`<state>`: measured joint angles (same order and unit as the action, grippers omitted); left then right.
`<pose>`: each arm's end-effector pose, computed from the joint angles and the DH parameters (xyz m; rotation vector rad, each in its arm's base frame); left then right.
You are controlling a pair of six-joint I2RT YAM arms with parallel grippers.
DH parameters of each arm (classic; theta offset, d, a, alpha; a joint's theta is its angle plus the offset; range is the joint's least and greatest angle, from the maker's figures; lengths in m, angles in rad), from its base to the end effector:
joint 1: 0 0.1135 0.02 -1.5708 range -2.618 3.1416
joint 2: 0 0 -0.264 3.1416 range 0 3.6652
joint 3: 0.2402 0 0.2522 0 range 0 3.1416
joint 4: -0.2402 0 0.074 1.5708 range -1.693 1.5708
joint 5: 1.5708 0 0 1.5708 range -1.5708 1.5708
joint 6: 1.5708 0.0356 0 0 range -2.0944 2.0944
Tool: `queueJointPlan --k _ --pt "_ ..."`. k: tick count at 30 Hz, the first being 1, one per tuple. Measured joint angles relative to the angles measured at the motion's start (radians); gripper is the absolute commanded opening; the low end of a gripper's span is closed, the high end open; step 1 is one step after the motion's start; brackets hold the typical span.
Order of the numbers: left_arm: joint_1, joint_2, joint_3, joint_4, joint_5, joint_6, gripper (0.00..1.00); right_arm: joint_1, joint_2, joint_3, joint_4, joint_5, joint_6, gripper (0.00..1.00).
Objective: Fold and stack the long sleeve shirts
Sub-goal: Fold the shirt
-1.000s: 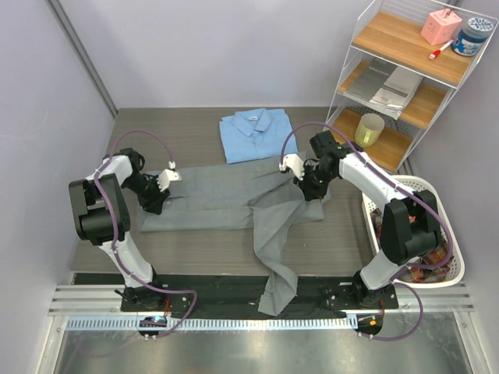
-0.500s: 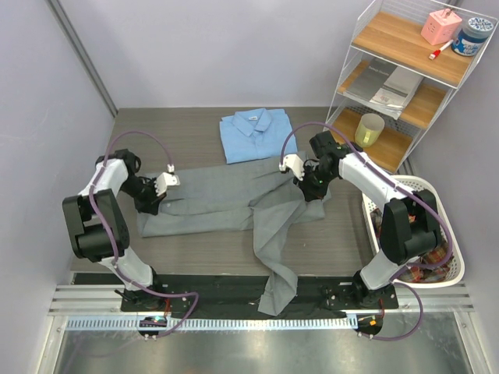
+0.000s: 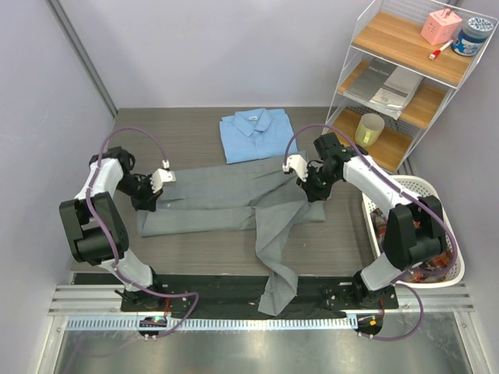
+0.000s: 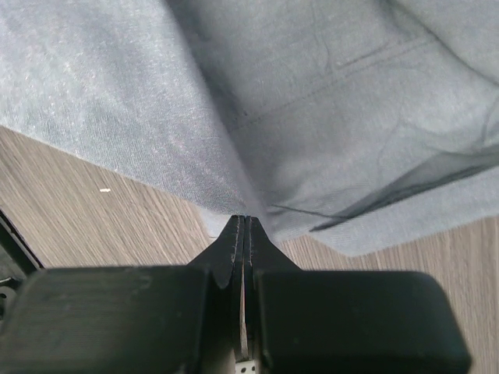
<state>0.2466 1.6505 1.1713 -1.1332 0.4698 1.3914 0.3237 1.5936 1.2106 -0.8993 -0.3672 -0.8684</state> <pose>0.2771 0.0531 0.2113 1.4963 2.3476 -0.4973 0.2862 0.1095 0.2387 -1.6007 2.2280 0.3833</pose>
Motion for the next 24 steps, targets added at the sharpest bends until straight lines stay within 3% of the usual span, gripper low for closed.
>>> queueJointPlan --k 13,21,22,24 --pt "0.031 -0.012 0.021 0.044 0.045 -0.006 0.0 -0.013 -0.047 -0.016 0.03 -0.013 0.005 0.01" --pt "0.03 0.013 0.0 0.147 0.042 -0.055 0.01 -0.013 0.035 0.01 0.053 -0.012 0.021 0.01" --pt "0.03 0.023 0.0 0.161 0.042 -0.064 0.02 -0.013 0.048 0.011 0.051 -0.012 0.018 0.01" --pt "0.026 0.035 -0.001 0.18 0.039 -0.082 0.17 -0.013 0.063 0.011 0.043 -0.012 0.013 0.01"
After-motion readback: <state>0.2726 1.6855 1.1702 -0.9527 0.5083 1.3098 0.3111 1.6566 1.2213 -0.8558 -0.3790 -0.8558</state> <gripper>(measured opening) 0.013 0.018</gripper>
